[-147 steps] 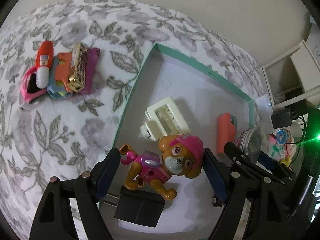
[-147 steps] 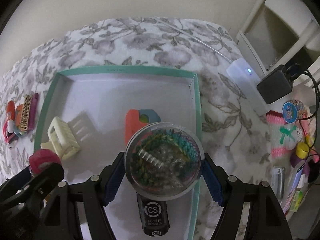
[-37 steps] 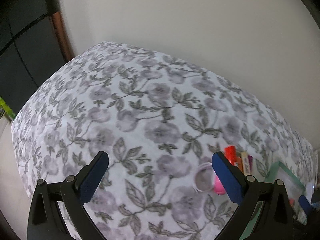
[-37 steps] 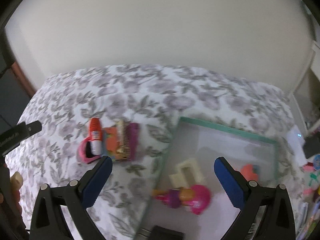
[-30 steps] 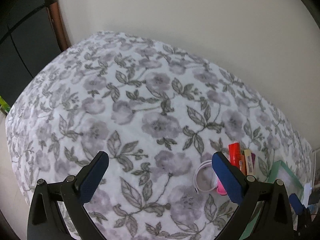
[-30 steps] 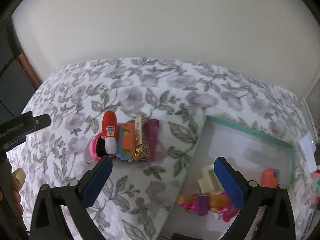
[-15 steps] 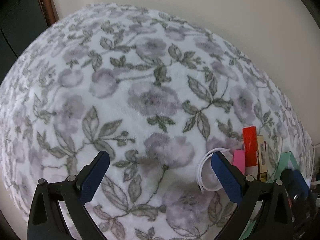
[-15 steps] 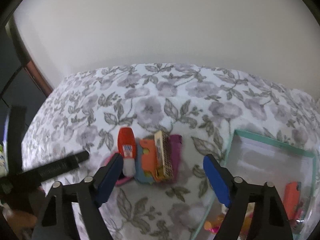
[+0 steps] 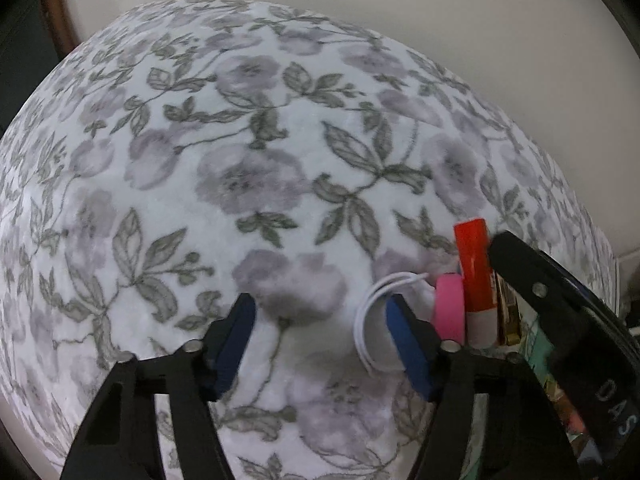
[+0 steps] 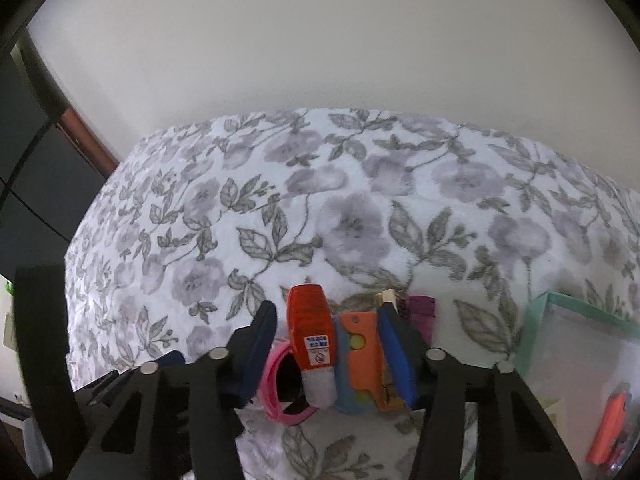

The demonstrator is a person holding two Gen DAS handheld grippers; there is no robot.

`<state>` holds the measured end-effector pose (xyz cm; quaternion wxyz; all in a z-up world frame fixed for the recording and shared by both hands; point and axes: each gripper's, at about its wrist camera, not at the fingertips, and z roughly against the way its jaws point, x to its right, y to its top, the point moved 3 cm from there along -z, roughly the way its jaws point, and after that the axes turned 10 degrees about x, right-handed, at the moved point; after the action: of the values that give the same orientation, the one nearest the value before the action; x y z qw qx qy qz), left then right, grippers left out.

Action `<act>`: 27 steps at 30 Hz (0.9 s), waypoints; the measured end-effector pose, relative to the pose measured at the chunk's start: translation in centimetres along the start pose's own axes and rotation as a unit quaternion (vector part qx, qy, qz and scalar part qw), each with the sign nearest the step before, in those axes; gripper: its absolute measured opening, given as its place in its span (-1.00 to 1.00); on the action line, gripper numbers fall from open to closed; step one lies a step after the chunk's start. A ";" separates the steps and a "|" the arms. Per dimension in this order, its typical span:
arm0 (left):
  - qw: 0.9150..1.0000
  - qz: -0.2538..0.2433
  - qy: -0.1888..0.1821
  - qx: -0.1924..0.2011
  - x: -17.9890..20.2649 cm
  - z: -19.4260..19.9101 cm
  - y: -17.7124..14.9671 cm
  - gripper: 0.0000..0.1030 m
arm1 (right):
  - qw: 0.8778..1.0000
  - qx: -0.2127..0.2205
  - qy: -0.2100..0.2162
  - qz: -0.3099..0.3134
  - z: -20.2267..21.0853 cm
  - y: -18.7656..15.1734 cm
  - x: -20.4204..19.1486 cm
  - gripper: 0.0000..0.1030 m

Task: Organize rigid objects
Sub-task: 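Grasp the white cable case with left while right grasps the red-orange bottle, then carry the white cable case over the tray with left while right carries the bottle there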

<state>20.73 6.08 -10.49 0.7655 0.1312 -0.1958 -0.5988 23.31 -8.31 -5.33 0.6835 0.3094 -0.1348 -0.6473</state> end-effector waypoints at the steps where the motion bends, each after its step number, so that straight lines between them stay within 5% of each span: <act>1: 1.000 0.000 -0.003 -0.004 0.1 -0.2 -0.1 0.27 | 1.000 -0.003 0.000 0.001 -0.2 0.0 -0.2 -0.02; 9: 1.000 -0.005 -0.002 -0.012 0.6 -1.2 -0.4 -0.20 | 1.000 -0.023 -0.001 0.002 -1.8 -0.9 -0.9 -0.17; 13: 1.000 -0.014 0.004 -0.006 0.9 -1.1 -0.6 -0.28 | 1.000 -0.022 -0.007 -0.010 -2.3 -1.4 -0.5 -0.39; 16: 1.000 -0.022 0.000 -0.002 1.6 -1.4 -0.5 -0.47 | 1.000 -0.017 -0.007 -0.013 -2.2 -1.4 -0.4 -0.41; 18: 1.000 -0.019 -0.010 -0.001 1.9 -1.5 -0.5 -0.78 | 1.000 -0.011 -0.004 -0.024 -2.0 -1.5 -0.2 -0.41; 27: 0.999 0.007 -0.035 0.003 1.7 -1.2 -0.3 -0.87 | 0.997 0.005 0.002 -0.082 -0.4 -1.8 1.6 -0.42</act>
<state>21.33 4.34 -11.42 0.7620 0.1112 -0.2250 -0.5970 22.35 -9.69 -7.07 0.6272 0.3244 -0.1109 -0.6994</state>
